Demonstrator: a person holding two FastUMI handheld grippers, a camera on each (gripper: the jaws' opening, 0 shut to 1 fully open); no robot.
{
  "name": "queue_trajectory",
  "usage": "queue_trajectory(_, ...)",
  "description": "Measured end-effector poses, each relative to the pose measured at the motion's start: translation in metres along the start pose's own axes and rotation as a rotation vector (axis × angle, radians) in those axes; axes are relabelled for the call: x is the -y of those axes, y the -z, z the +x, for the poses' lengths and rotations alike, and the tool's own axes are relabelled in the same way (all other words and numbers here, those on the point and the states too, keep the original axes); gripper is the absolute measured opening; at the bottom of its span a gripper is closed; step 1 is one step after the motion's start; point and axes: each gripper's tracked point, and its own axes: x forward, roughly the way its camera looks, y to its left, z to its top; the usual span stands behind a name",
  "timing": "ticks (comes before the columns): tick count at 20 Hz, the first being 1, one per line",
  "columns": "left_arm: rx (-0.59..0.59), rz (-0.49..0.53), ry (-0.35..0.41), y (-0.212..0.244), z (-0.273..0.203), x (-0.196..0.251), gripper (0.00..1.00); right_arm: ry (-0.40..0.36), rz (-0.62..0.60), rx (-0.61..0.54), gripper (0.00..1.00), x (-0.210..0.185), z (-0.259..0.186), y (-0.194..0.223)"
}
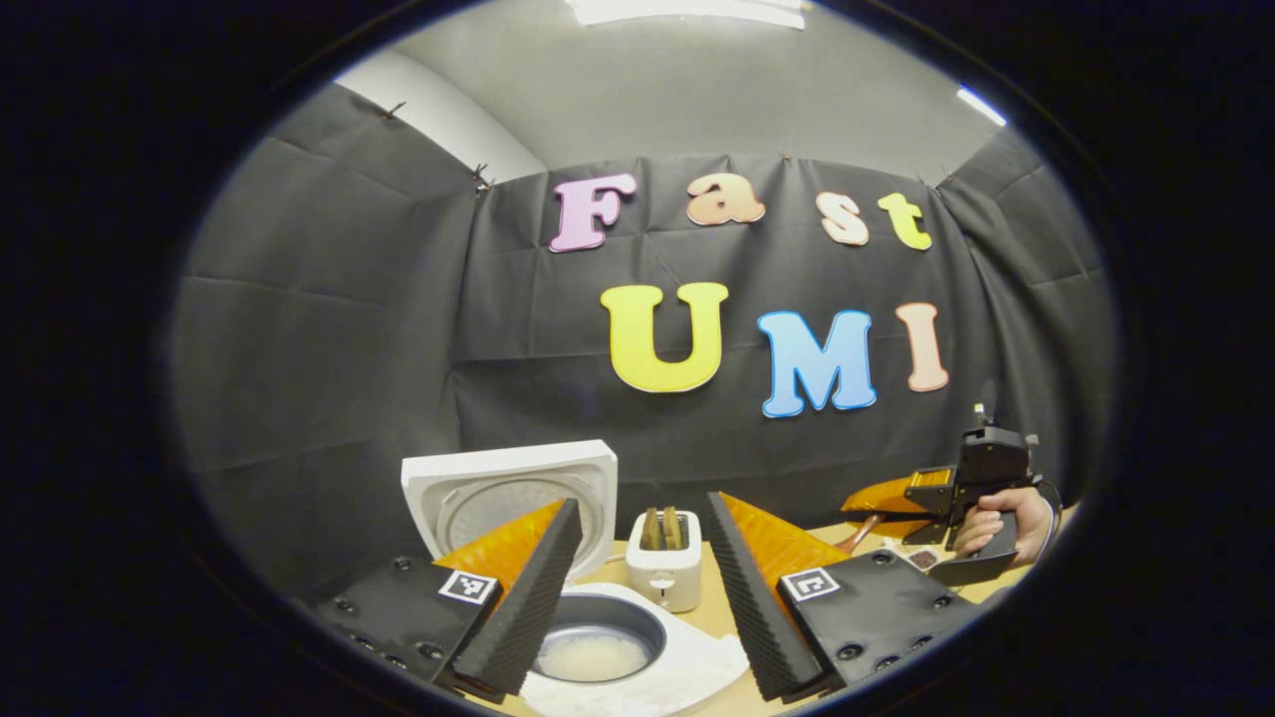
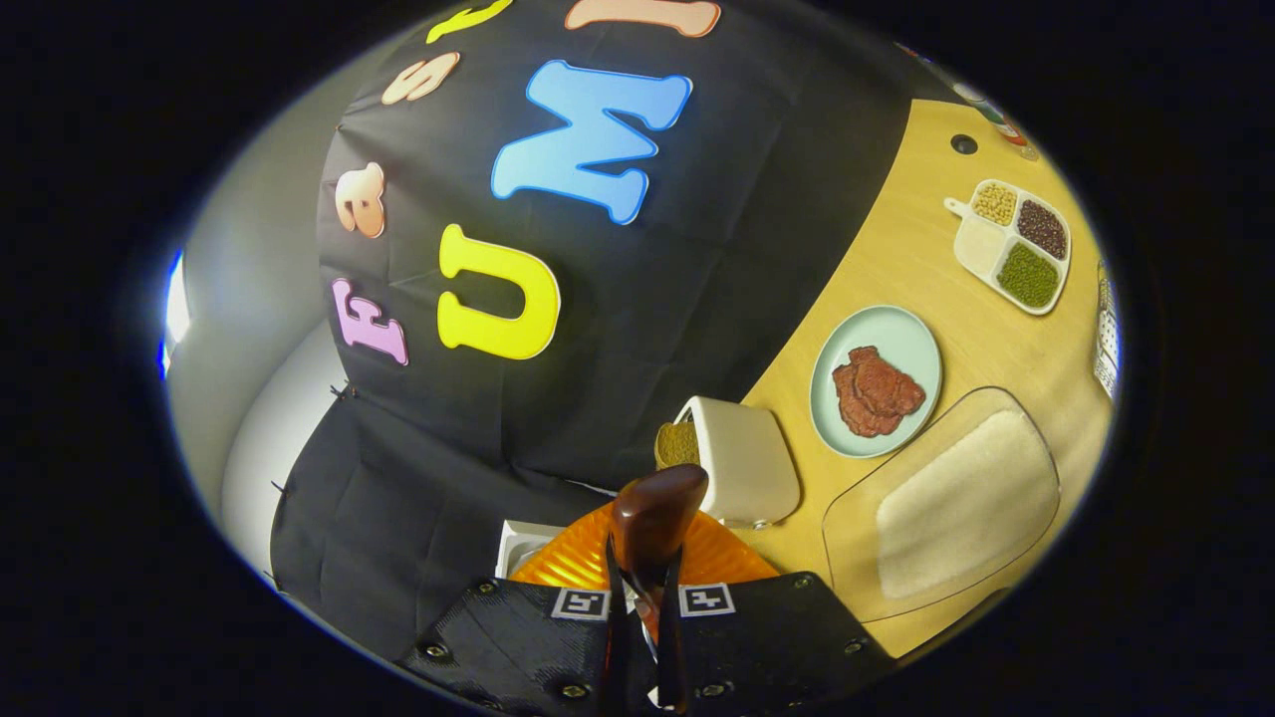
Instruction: Close the left gripper, press the button to open the rice cooker; take a wooden spoon from the chopstick holder with the right hand, scoop a spoonful of rice and pour it into the rice cooker, then put the wooden spoon back into the chopstick holder.
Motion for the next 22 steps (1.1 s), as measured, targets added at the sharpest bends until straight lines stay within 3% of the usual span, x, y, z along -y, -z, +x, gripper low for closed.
queue_trajectory(12,-0.012,-0.012,-0.074,0.007,-0.012,-0.063,0.89,-0.029,-0.064,-0.128,0.11,-0.040,0.083,0.078)
queue_trajectory(22,-0.018,-0.021,-0.139,0.012,-0.034,-0.093,0.89,-0.005,-0.292,-0.246,0.11,-0.040,0.135,0.144)
